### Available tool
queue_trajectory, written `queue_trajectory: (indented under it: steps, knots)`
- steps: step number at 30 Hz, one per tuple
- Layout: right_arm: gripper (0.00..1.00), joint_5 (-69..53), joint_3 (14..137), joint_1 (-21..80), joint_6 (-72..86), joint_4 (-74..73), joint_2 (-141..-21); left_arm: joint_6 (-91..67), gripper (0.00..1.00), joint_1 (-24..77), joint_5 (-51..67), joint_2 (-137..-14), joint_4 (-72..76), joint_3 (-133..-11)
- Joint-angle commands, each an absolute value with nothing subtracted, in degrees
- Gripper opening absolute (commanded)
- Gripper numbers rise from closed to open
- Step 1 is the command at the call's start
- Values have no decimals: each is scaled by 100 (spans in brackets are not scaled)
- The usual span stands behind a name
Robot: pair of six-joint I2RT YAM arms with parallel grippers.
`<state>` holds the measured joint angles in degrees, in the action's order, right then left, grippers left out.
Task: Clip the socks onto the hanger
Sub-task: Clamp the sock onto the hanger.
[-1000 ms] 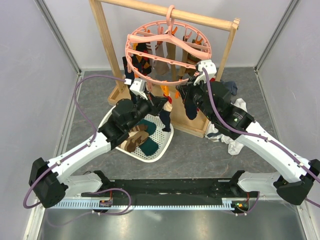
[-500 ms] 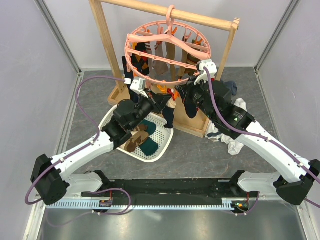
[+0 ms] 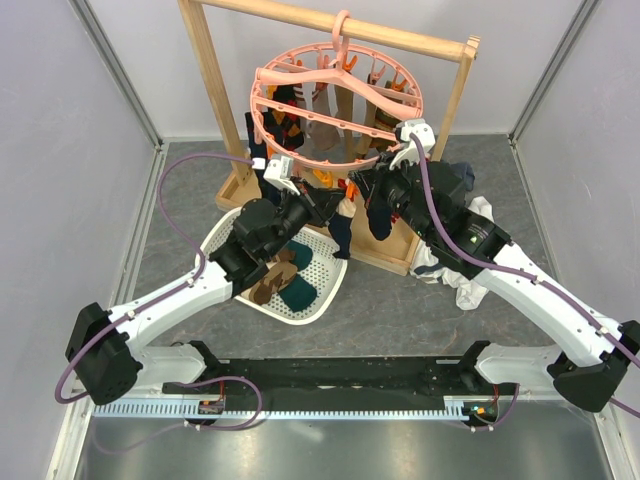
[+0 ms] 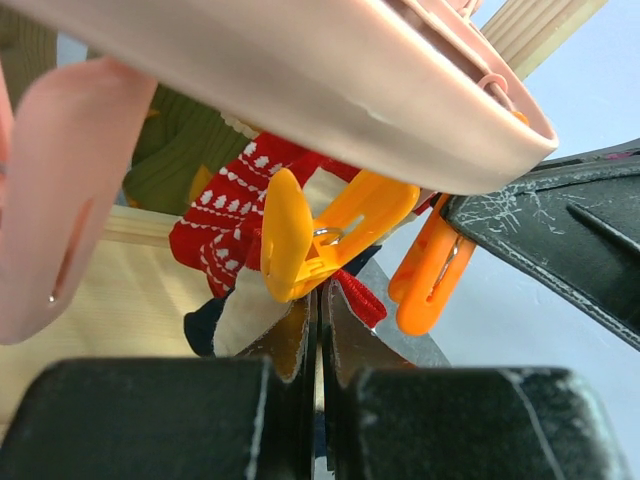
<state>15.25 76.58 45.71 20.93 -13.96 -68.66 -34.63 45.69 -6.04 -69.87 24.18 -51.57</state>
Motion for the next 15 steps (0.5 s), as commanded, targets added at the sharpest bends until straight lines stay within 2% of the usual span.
queue_trajectory:
  steps: [1,15]
  knots:
    - [0,1468,7550,4535,2136,-1362,-6776,-3788,2,4623,-800,-6944,2716,-5388]
    - [0,1451,7374,4500,2004,-1195,-6785,-4166,2,4632,-887,-6908,2760,-5484]
